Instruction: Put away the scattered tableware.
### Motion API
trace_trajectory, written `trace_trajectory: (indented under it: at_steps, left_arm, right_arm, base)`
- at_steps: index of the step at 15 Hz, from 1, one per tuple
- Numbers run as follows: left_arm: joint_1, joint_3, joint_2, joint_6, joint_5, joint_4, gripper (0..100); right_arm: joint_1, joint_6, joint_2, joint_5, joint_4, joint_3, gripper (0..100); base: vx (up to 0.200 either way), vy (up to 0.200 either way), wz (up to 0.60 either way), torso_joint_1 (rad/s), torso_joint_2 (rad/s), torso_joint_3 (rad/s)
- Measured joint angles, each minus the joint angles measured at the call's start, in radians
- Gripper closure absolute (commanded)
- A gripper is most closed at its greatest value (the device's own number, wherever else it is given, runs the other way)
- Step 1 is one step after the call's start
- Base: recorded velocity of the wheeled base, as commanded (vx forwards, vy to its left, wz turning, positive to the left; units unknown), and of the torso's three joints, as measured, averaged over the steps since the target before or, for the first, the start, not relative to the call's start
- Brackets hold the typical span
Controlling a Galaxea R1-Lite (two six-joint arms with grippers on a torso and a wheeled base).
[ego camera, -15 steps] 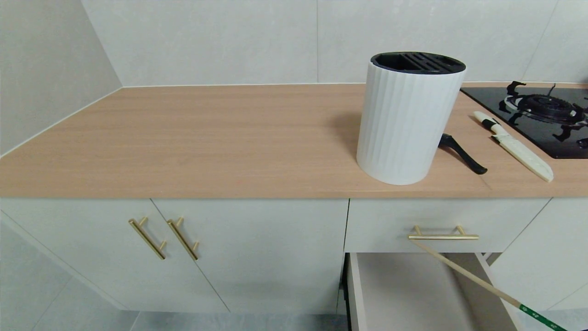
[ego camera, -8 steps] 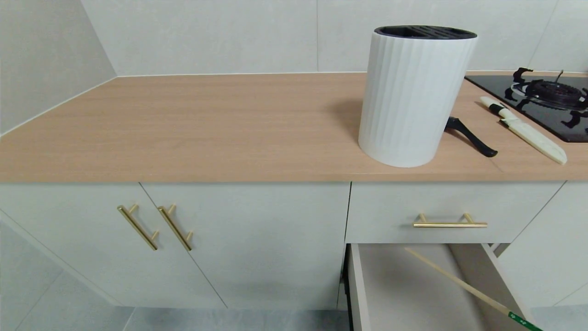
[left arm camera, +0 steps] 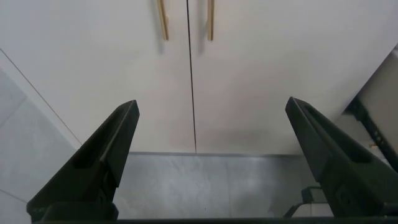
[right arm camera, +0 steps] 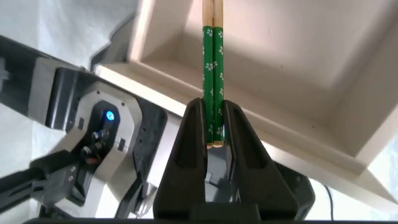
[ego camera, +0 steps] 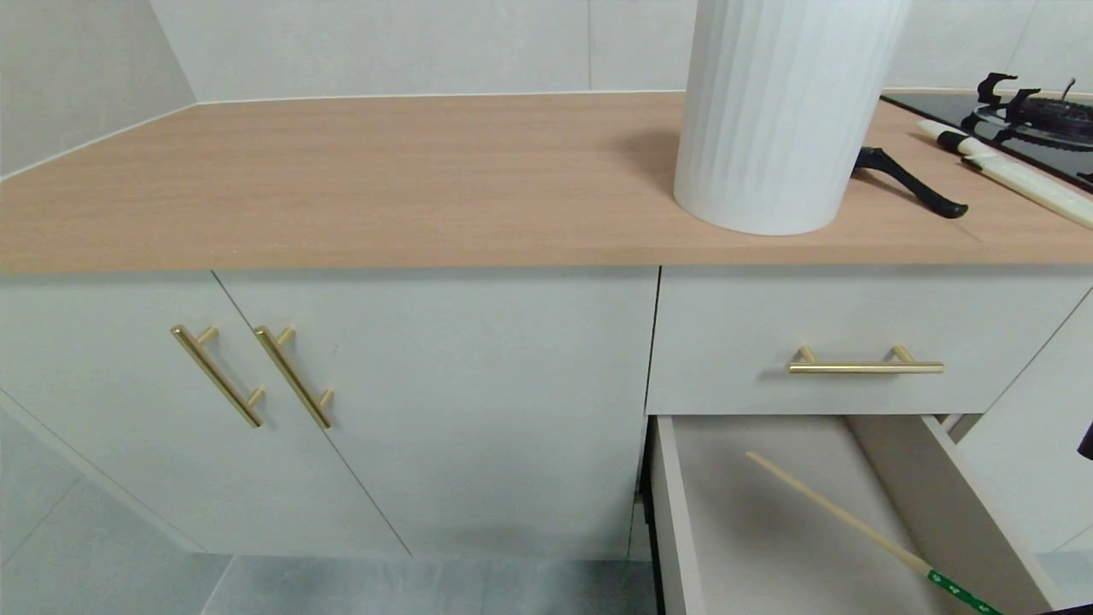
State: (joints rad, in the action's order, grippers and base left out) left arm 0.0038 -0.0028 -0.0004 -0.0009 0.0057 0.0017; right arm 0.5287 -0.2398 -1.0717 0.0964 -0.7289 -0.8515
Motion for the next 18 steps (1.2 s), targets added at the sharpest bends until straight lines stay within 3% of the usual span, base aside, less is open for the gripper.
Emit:
trace_trajectory:
  at_steps: [8,11,16,18]
  left_arm:
    - [0.000,0.000,0.000,0.001,0.000,-0.002,0]
    - [0.000,0.000,0.000,0.001,0.000,-0.002,0]
    - [0.000,0.000,0.000,0.001,0.000,-0.002,0]
    - [0.000,0.000,0.000,0.001,0.000,-0.002,0]
  right_arm:
    - [0.000,-0.002,-0.015,-0.006,0.062,0.021,100]
    - [0.000,-0.011,-0.065,-0.049,0.201,0.066,100]
    - [0.001,-0.156,-0.277,-0.126,0.354,0.091,100]
    - [0.004,-0.201,-0.359,-0.134,0.481,0.112,100]
  base:
    - [0.000,0.000,0.00,-0.015,0.04,0.034]
    - [0.000,0.000,0.00,0.000,0.00,0.000]
    - [0.000,0.000,0.00,0.000,0.00,0.000]
    - [0.000,0.000,0.00,0.000,0.00,0.000]
